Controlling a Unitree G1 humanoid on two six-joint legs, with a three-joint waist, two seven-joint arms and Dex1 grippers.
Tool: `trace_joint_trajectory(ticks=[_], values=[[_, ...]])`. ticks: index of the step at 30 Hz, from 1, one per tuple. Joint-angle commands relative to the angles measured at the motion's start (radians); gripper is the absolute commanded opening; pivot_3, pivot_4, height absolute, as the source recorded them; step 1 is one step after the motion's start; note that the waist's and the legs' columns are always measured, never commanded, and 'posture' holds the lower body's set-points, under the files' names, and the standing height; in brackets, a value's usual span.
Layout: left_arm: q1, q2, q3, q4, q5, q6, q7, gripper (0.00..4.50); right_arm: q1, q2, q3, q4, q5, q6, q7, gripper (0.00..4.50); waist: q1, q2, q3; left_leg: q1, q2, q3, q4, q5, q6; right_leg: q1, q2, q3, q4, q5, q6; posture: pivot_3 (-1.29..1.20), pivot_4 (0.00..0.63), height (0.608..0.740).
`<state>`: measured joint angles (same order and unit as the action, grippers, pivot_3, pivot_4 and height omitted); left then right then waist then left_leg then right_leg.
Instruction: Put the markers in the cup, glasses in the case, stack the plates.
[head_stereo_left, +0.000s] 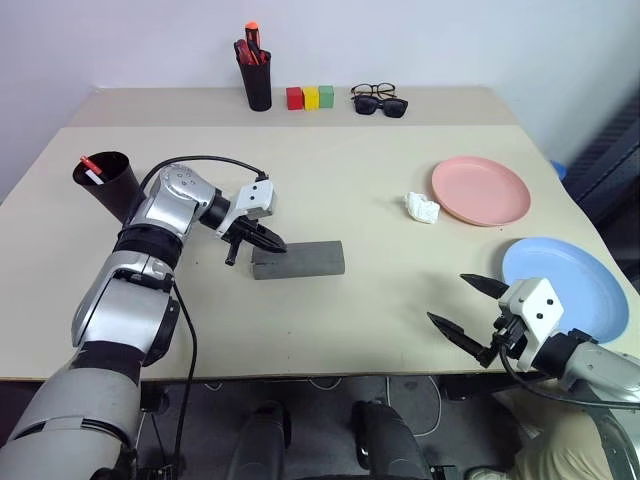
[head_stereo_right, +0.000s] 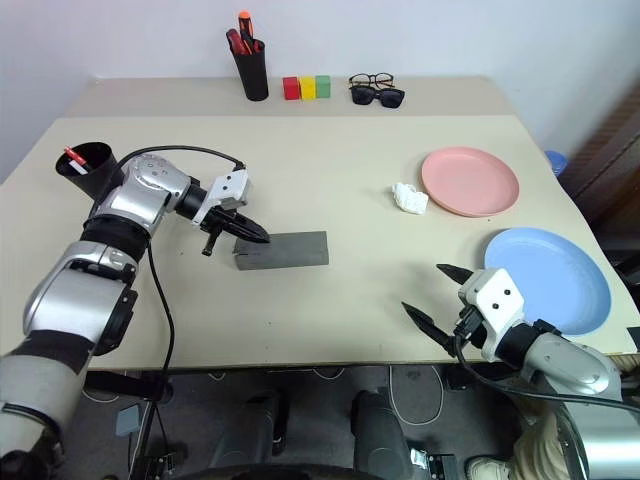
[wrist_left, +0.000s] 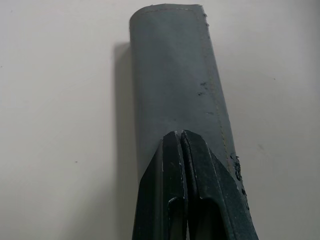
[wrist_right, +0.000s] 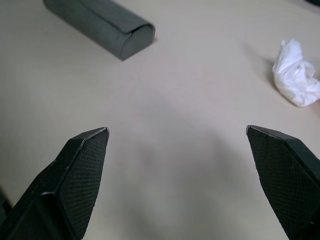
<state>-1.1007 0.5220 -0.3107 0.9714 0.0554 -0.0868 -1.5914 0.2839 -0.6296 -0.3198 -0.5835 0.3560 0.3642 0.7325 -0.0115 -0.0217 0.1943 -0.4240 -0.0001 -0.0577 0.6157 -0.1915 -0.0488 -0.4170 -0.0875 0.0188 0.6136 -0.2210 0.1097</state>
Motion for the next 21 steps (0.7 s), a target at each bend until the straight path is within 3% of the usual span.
trace_joint_trajectory(ticks=[1, 4, 6, 10, 13, 20, 21], values=[[0.068, 0.005, 0.011, -0.094, -0.02, 0.032, -0.018, 0.04, -0.02, 0.033, -0.021, -0.007, 0.005, 0.016, -0.074, 4.5, 0.0, 0.0, 0.0, 0.001, 0.0, 0.0, 0.0, 0.0, 0.0, 0.001, 0.0, 0.0, 0.0, 0.0, 0.0, 0.0, 0.15, 0.74], [0.078, 0.007, 0.103, -0.231, -0.144, 0.135, -0.019, 0.04, -0.02, 0.053, -0.057, -0.015, 0.02, 0.038, -0.122, 4.5, 0.001, 0.0, 0.0, 0.001, 0.0, 0.0, 0.0, 0.0, 0.0, 0.002, 0.0, 0.0, 0.0, 0.0, 0.0, 0.0, 0.15, 0.74], [0.118, 0.01, 0.147, -0.438, -0.239, 0.261, -0.01, 0.04, -0.01, 0.047, -0.085, -0.01, 0.019, 0.078, -0.151, 4.5, 0.001, -0.001, 0.0, 0.0, 0.0, -0.001, 0.001, 0.0, 0.0, 0.001, 0.0, 0.0, 0.0, 0.0, 0.0, 0.0, 0.15, 0.74], [0.192, -0.024, 0.131, -0.69, -0.281, 0.397, 0.07, 0.04, -0.01, 0.047, -0.117, 0.051, 0.011, 0.132, -0.194, 4.5, 0.005, 0.0, 0.0, -0.002, 0.0, -0.001, 0.001, 0.0, 0.0, 0.0, 0.0, 0.0, 0.0, 0.0, 0.0, 0.0, 0.15, 0.74], [0.213, -0.044, 0.068, -0.752, -0.287, 0.458, 0.05, 0.85, -0.025, 0.047, -0.11, 0.128, -0.015, 0.107, -0.206, 4.5, 0.001, 0.0, 0.0, 0.002, 0.0, -0.001, 0.001, 0.0, 0.0, 0.003, 0.0, 0.0, 0.0, 0.0, 0.0, 0.0, 0.15, 0.74], [0.22, -0.068, 0.0, -0.762, -0.276, 0.468, 0.065, 4.29, -0.063, 0.036, -0.084, 0.216, -0.041, 0.114, -0.22, 4.5, -0.005, 0.001, 0.0, 0.004, 0.0, -0.001, 0.001, 0.0, 0.001, 0.004, 0.0, 0.0, 0.001, 0.0, 0.0, 0.0, 0.15, 0.74], [0.221, -0.072, -0.002, -0.768, -0.277, 0.466, 0.069, 4.45, -0.072, 0.034, -0.077, 0.227, -0.048, 0.115, -0.223, 4.5, -0.003, 0.001, 0.0, 0.004, 0.0, -0.001, 0.001, 0.0, 0.001, 0.004, 0.0, 0.0, 0.001, 0.0, 0.0, 0.0, 0.15, 0.74]])
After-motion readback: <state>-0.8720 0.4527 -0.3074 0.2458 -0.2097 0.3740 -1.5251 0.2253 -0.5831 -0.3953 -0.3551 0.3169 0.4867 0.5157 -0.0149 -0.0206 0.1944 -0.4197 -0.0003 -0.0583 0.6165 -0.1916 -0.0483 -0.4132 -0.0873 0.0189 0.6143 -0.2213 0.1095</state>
